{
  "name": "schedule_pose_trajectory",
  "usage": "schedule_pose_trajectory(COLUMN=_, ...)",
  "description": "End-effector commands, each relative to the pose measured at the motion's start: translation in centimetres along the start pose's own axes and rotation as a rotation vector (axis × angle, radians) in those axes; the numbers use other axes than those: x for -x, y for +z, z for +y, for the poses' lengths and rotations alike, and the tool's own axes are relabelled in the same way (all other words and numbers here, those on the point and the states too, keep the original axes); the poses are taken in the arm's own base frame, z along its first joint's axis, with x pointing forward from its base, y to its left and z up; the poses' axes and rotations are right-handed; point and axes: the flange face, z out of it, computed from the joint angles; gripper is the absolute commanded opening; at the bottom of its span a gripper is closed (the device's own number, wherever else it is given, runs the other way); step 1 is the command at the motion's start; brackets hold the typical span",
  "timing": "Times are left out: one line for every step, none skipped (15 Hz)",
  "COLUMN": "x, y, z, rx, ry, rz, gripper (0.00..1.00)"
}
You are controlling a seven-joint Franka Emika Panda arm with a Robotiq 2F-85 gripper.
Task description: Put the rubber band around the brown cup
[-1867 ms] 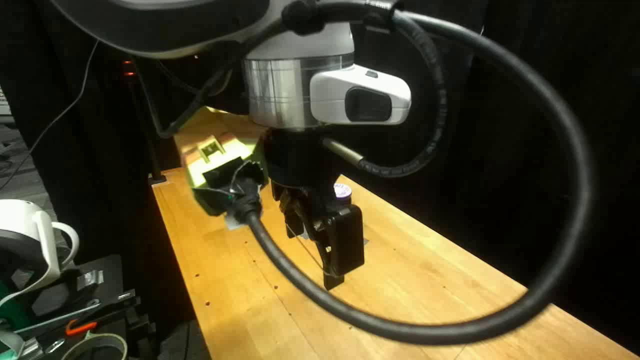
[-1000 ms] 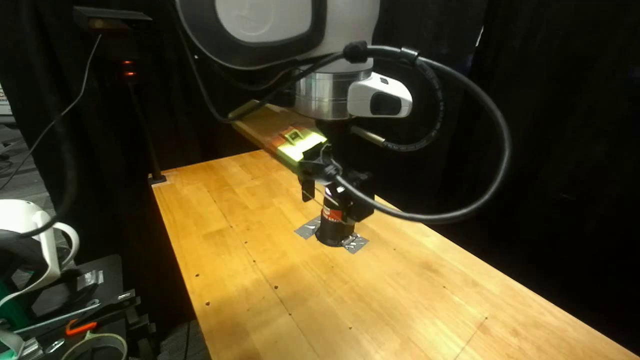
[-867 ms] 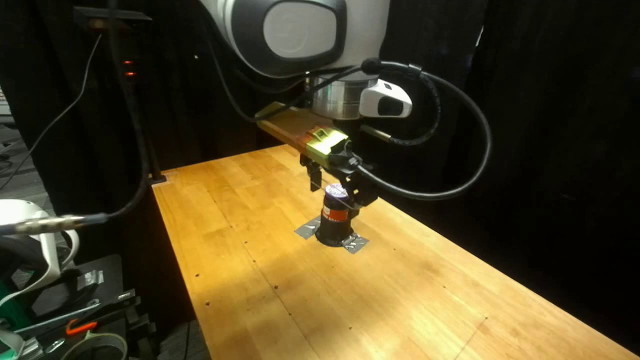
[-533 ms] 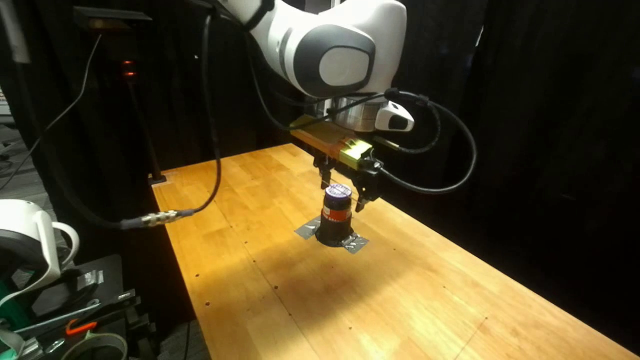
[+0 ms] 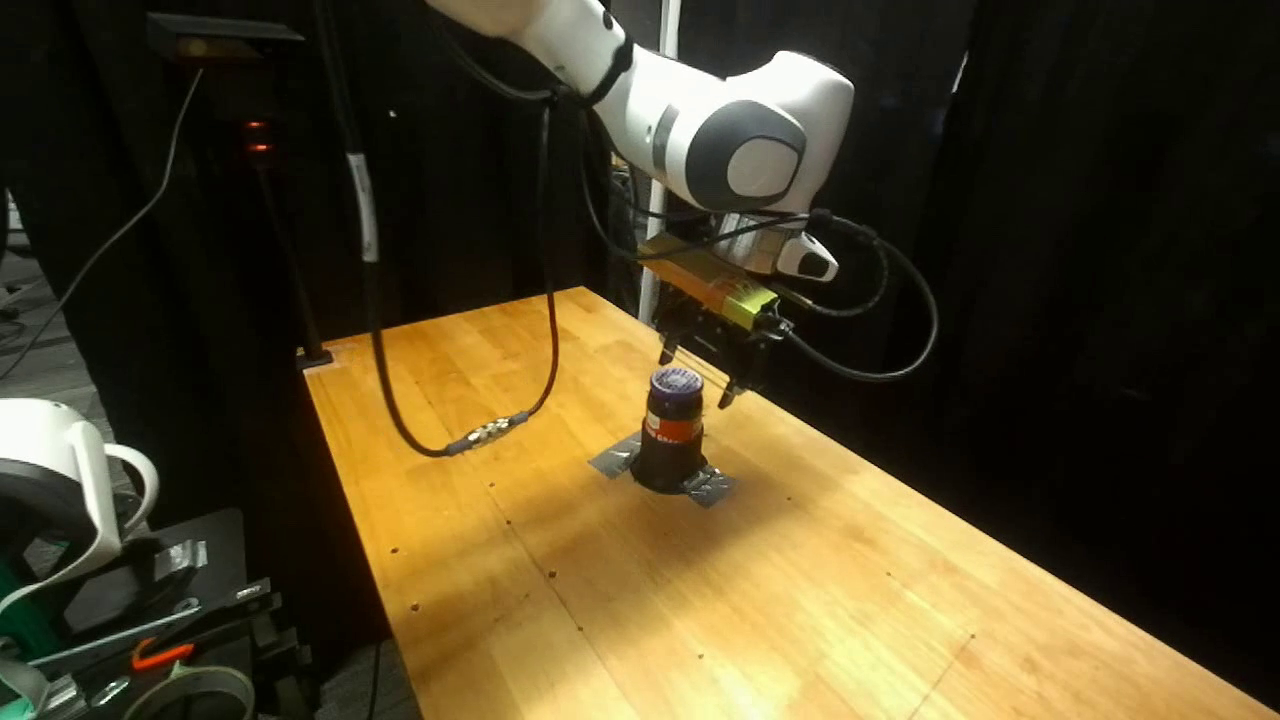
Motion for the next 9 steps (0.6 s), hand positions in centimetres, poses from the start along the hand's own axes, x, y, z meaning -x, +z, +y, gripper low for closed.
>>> schedule_pose_trajectory(x=-3.7, y=-0.3, z=-0.2, rx=-0.042, ry=0.022, rz=-0.018, gripper=1.00)
schedule_pose_trajectory(x=-4.3, y=-0.1, z=-0.3, rx=-0.042, ry=0.030, rz=-0.025, gripper=1.00)
schedule_pose_trajectory(x=-5.0, y=0.1, z=-0.4, rx=-0.041, ry=0.034, rz=-0.032, gripper=1.00)
schedule_pose_trajectory(x=-5.5, y=0.6, z=-0.5, rx=-0.036, ry=0.038, rz=-0.042, gripper=1.00)
schedule_pose_trajectory(x=-6.0, y=0.8, z=-0.5, rx=-0.037, ry=0.048, rz=-0.051, gripper=1.00)
schedule_pose_trajectory(x=-6.4, y=1.3, z=-0.6, rx=-0.036, ry=0.058, rz=-0.060, gripper=1.00)
schedule_pose_trajectory(x=-6.7, y=1.7, z=-0.7, rx=-0.037, ry=0.063, rz=-0.070, gripper=1.00)
schedule_pose_trajectory(x=-6.9, y=2.1, z=-0.8, rx=-0.029, ry=0.068, rz=-0.086, gripper=1.00)
schedule_pose_trajectory(x=-7.0, y=2.5, z=-0.9, rx=-0.017, ry=0.076, rz=-0.097, gripper=1.00)
